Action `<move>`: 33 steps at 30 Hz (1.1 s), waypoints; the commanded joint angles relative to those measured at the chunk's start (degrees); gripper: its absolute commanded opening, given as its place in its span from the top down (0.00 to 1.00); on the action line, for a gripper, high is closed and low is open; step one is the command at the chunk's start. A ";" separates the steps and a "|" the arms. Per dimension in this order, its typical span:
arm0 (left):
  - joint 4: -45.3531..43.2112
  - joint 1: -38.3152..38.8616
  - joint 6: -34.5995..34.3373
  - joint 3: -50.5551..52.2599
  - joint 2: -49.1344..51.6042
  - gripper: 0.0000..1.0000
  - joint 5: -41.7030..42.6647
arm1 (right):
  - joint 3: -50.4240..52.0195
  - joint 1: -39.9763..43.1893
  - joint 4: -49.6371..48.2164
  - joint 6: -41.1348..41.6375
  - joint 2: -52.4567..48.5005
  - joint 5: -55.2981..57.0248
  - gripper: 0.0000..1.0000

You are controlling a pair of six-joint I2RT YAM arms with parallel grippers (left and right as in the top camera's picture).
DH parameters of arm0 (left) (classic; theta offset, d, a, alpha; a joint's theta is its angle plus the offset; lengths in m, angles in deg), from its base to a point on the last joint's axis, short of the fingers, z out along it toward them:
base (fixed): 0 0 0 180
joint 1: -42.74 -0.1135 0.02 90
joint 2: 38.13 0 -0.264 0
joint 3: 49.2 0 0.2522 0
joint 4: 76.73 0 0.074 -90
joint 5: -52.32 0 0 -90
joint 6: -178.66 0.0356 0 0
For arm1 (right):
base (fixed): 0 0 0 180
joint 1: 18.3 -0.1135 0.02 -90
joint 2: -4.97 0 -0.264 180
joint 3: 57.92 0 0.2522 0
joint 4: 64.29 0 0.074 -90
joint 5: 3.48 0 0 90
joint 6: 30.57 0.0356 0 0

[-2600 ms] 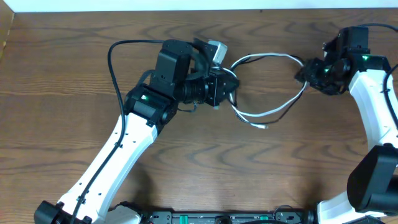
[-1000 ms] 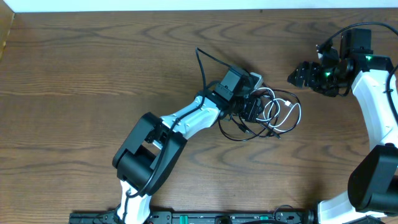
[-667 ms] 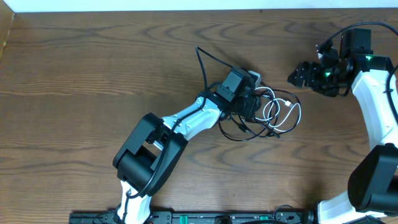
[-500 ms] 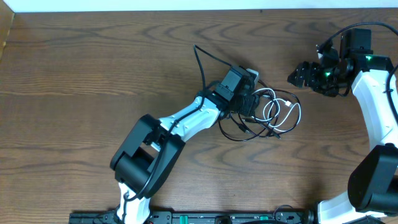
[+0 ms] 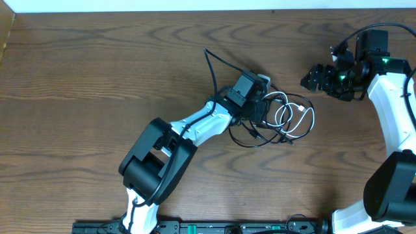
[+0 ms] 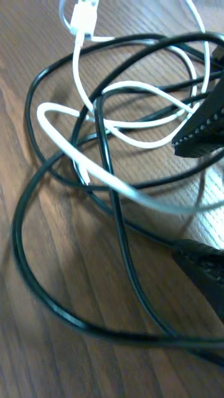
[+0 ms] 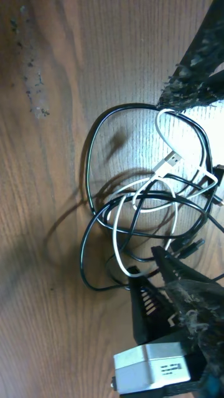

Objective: Untangle cables

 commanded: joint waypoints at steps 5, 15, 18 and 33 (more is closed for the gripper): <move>-1.68 2.71 -0.26 -1.05 2.62 0.63 -3.37 | -0.59 -0.24 0.72 0.61 0.00 0.28 0.18; 4.87 1.31 -0.28 -3.61 -13.14 0.92 -5.70 | -0.59 -1.84 0.61 0.61 0.00 0.24 0.17; 5.79 1.31 -0.28 -3.63 -23.17 0.93 -5.73 | -0.59 -2.80 0.31 0.63 0.00 0.20 0.17; -5.01 0.15 -2.69 -4.74 -45.44 0.93 -6.60 | -0.61 -3.85 -3.58 -7.56 0.02 -25.55 0.18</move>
